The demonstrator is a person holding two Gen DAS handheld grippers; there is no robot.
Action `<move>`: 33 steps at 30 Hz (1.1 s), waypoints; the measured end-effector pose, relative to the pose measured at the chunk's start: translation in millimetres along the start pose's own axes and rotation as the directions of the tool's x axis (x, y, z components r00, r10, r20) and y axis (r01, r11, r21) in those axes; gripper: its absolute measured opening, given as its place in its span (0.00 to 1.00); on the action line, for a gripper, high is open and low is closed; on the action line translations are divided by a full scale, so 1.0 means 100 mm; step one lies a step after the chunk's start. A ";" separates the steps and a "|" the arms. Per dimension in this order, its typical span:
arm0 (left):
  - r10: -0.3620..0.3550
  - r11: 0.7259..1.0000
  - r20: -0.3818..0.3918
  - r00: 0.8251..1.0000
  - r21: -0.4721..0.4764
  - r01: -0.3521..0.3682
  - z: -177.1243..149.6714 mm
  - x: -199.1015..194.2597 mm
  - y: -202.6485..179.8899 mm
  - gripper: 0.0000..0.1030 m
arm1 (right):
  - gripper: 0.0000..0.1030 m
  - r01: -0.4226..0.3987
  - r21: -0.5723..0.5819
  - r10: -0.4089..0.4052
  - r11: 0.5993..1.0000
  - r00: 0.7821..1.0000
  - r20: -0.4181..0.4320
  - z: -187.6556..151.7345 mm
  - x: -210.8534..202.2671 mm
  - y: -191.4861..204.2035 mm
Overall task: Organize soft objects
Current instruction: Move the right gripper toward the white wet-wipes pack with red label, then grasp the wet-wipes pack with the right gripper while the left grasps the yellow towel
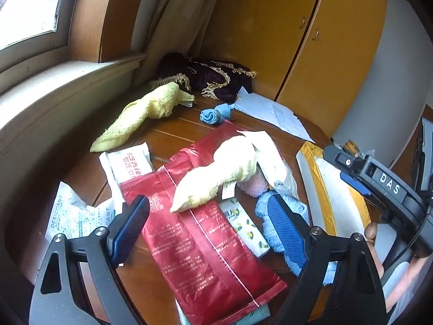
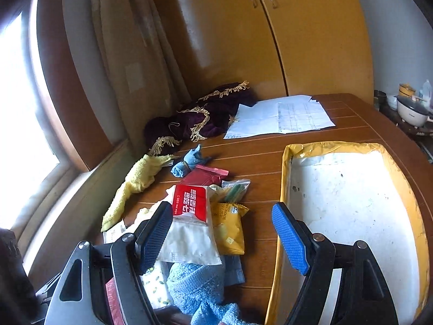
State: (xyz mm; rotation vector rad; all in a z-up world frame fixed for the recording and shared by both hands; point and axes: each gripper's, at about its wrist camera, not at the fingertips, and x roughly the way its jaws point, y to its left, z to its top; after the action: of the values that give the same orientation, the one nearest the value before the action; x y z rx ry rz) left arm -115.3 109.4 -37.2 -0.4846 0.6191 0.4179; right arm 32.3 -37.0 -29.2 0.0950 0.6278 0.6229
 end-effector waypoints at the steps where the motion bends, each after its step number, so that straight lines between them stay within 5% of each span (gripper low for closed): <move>1: -0.001 1.000 -0.009 1.000 0.011 0.001 -0.04 0.00 -0.01 0.87 | 0.77 0.000 0.014 0.000 1.000 1.000 0.002 0.00 -0.03 -0.05; 4: 0.015 0.999 -0.002 1.000 0.032 -0.015 -0.09 -0.02 -0.01 0.87 | 0.77 0.007 0.037 -0.007 0.999 1.000 0.002 0.02 -0.15 -0.15; 16: -0.074 0.997 0.068 0.995 0.039 0.071 0.22 -0.06 -0.10 0.87 | 0.77 -0.231 0.088 0.241 0.969 0.963 -0.121 0.03 -0.21 -0.09; 26: -0.083 0.996 0.077 0.994 0.045 0.080 0.23 -0.08 -0.17 0.87 | 0.76 -0.257 0.062 0.264 0.964 0.920 -0.290 0.24 0.50 0.10; 33: -0.074 0.997 0.086 0.994 0.028 0.071 0.29 -0.05 -0.15 0.87 | 0.66 -0.209 0.139 0.246 0.968 0.896 -0.369 0.10 0.93 -0.04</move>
State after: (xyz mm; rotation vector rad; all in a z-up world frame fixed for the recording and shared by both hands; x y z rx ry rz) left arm -98.8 112.3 -8.6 -0.4612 0.5203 0.3601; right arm 99.3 14.6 -70.3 0.1390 1.0390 0.8489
